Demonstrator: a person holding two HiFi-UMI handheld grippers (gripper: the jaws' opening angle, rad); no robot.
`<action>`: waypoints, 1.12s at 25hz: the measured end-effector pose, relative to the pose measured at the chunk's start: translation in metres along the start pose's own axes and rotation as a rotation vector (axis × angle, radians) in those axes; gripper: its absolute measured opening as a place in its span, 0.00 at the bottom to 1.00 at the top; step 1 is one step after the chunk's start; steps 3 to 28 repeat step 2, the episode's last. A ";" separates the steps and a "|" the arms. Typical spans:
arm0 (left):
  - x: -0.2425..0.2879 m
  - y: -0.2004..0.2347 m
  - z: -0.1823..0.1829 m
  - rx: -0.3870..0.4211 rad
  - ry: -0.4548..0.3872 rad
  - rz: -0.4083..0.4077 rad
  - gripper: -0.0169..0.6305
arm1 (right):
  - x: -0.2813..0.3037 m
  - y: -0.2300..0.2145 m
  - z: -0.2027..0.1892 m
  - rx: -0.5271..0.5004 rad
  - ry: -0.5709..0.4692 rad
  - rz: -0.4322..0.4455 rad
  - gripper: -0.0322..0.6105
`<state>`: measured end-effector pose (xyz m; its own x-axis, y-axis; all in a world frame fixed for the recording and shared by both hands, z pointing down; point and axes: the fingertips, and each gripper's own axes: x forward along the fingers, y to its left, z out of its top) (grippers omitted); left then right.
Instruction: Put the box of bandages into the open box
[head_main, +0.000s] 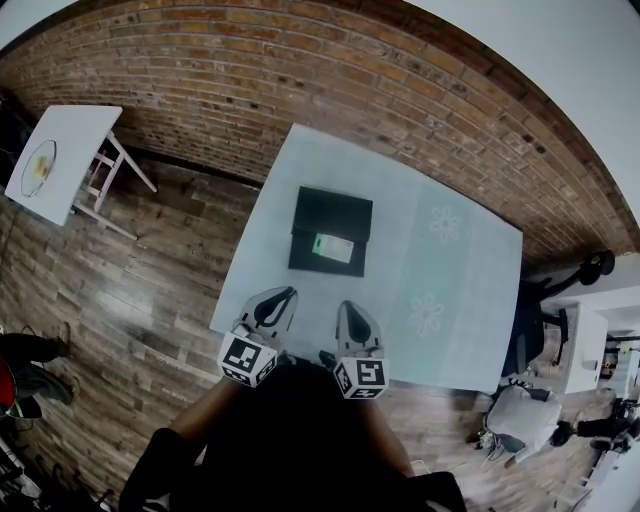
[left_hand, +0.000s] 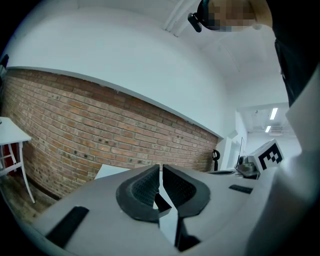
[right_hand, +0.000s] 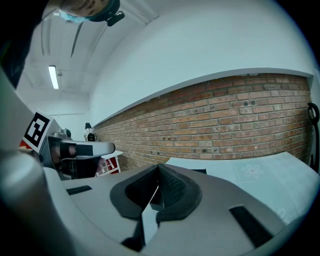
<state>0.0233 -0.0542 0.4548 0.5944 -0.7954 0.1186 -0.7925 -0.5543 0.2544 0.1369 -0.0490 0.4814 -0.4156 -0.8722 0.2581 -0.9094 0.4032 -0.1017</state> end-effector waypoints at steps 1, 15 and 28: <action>0.000 -0.001 0.000 0.000 0.001 0.000 0.10 | 0.000 0.000 0.000 0.000 0.000 0.002 0.09; 0.000 -0.001 -0.001 -0.001 0.002 0.000 0.10 | 0.000 0.000 0.000 0.000 0.000 0.004 0.09; 0.000 -0.001 -0.001 -0.001 0.002 0.000 0.10 | 0.000 0.000 0.000 0.000 0.000 0.004 0.09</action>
